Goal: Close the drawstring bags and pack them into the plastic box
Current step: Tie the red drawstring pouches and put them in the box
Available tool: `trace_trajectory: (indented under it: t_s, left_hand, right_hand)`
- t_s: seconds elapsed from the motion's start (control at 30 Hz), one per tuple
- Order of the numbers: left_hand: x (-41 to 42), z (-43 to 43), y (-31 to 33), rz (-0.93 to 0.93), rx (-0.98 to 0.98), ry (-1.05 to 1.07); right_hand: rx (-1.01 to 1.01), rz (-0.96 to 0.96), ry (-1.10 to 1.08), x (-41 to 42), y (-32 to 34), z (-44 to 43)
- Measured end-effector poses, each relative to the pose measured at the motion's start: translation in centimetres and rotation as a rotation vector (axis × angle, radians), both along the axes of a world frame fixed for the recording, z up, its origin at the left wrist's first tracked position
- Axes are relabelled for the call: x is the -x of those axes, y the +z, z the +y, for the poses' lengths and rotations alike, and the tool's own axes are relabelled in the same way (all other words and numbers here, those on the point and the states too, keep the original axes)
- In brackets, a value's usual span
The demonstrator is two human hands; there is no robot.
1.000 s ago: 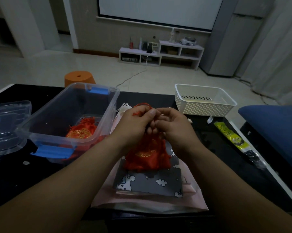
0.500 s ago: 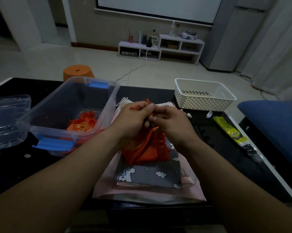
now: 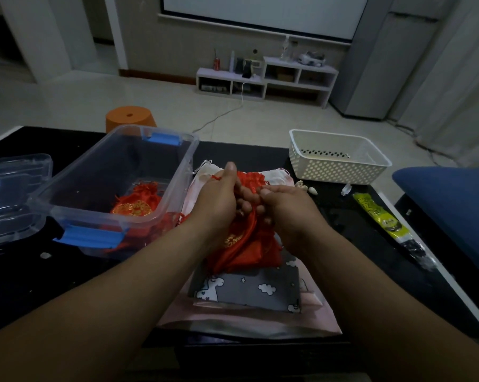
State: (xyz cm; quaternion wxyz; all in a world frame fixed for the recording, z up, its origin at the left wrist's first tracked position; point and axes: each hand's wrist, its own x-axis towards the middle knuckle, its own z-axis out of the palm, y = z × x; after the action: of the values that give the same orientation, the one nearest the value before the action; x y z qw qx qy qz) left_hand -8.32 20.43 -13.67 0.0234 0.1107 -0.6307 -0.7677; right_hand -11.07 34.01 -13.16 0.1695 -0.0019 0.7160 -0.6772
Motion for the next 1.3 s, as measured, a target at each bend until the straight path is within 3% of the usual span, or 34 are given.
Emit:
trace_trajectory:
  t_s: [0.07,0.23,0.3,0.53,0.8,0.97,1.13,1.3]
  left_hand:
    - [0.0,-0.5,0.7,0.045,0.114,-0.074]
    - [0.9,-1.4,3.5,0.322,0.856,-0.147]
    - [1.3,-1.3,4.3,0.377,0.988,-0.197]
    - [2.6,-0.5,4.8,0.270,0.956,-0.373]
    - [1.7,-1.9,4.0,0.162,0.921,-0.289]
    - [-0.3,-2.6,1.3,0.303,1.102,-0.305]
    - [-0.6,-2.5,0.4,0.347,1.100,-0.184]
    - [-0.8,-2.3,1.0,0.205,0.937,-0.252]
  right_hand:
    - [0.024,-0.010,0.010,0.0,0.2,0.0]
    - [-0.069,0.045,0.084,-0.5,1.3,0.3]
    - [-0.151,0.107,0.150,-0.5,1.6,0.7]
    - [-0.233,0.207,0.292,-0.3,1.3,1.5]
    - [-0.043,0.083,0.227,0.7,1.3,2.4]
    - [-0.008,-0.015,0.200,1.0,0.9,2.7]
    - [-0.082,0.083,0.182,0.5,0.8,2.4]
    - [-0.212,0.308,0.162,0.4,0.6,2.3]
